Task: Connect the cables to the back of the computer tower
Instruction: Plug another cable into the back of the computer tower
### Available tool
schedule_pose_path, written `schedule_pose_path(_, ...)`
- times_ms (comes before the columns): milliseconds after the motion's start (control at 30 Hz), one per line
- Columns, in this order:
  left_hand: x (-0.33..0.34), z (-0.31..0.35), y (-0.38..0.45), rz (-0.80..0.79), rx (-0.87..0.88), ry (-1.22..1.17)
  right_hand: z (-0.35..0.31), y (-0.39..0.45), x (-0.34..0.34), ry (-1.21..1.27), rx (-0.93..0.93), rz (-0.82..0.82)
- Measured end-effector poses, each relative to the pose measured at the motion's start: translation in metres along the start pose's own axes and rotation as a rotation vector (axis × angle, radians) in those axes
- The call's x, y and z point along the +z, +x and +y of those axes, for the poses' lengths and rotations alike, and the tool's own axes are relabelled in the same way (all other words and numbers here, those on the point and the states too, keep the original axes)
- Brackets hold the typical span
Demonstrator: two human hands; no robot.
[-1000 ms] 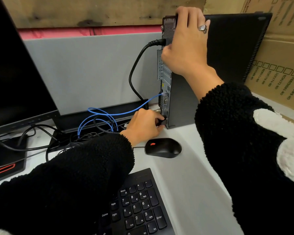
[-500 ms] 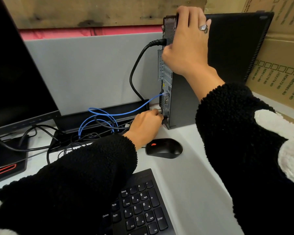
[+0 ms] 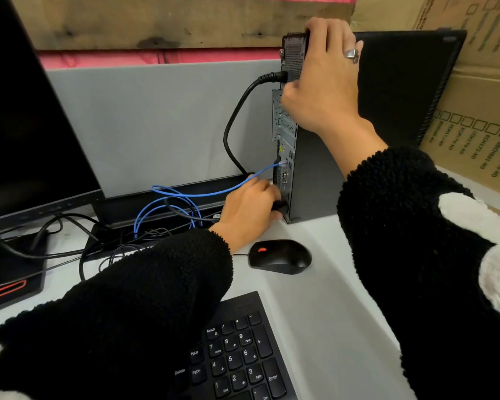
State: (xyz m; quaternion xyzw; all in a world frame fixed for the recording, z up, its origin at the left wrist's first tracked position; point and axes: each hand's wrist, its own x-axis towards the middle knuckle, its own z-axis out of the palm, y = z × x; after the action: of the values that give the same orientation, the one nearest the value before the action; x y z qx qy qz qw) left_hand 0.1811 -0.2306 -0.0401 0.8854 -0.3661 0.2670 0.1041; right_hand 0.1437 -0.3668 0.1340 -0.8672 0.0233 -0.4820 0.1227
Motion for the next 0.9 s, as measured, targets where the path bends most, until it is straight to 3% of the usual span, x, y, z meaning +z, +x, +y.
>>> schedule_pose_path(167, 0.003, 0.003, 0.011, -0.237, -0.174, -0.012, 0.002, 0.0, -0.004, 0.027, -0.001, -0.023)
schedule_pose_path(367, 0.011, 0.002, 0.015, -0.234, -0.259, -0.114, -0.001, 0.002, -0.003, 0.04, 0.015, -0.003)
schedule_pose_path(700, 0.009, 0.005, 0.017, -0.277, -0.251, -0.176, 0.0, 0.005, -0.002, 0.074, 0.03, -0.037)
schedule_pose_path(900, -0.02, 0.004, 0.017, -0.478, -0.12, -0.19, 0.001, 0.006, -0.008, 0.071, 0.034, -0.096)
